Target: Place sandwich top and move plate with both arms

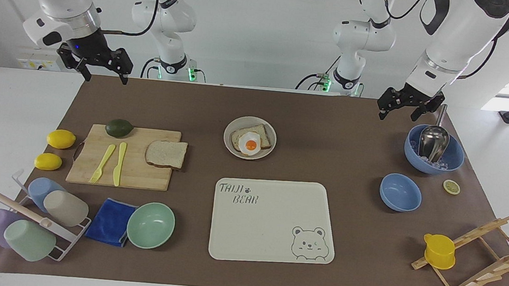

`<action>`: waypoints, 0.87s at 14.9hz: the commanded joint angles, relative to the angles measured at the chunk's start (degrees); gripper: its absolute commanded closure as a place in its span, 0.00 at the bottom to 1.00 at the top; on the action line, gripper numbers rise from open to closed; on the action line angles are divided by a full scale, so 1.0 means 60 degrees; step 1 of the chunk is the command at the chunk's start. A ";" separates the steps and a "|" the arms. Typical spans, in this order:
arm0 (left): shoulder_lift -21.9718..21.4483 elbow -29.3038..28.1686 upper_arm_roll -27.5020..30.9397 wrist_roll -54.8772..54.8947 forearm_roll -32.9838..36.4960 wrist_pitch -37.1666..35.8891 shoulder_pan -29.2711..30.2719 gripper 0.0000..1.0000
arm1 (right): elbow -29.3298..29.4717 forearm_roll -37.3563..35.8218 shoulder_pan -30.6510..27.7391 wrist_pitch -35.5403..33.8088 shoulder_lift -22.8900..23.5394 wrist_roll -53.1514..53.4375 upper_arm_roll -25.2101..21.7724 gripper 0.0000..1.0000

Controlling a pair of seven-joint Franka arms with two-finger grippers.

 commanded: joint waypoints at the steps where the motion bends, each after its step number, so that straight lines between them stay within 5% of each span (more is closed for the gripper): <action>1: -0.0153 -0.0164 -0.0042 -0.0041 0.0120 0.0063 0.0067 0.00 | 0.0002 0.0174 -0.0093 0.0035 -0.0003 -0.0222 0.0028 0.00; 13: -0.0153 -0.0164 -0.0042 -0.0041 0.0120 0.0063 0.0067 0.00 | -0.0203 0.0218 0.0651 0.0194 -0.0106 -0.0062 0.0145 0.00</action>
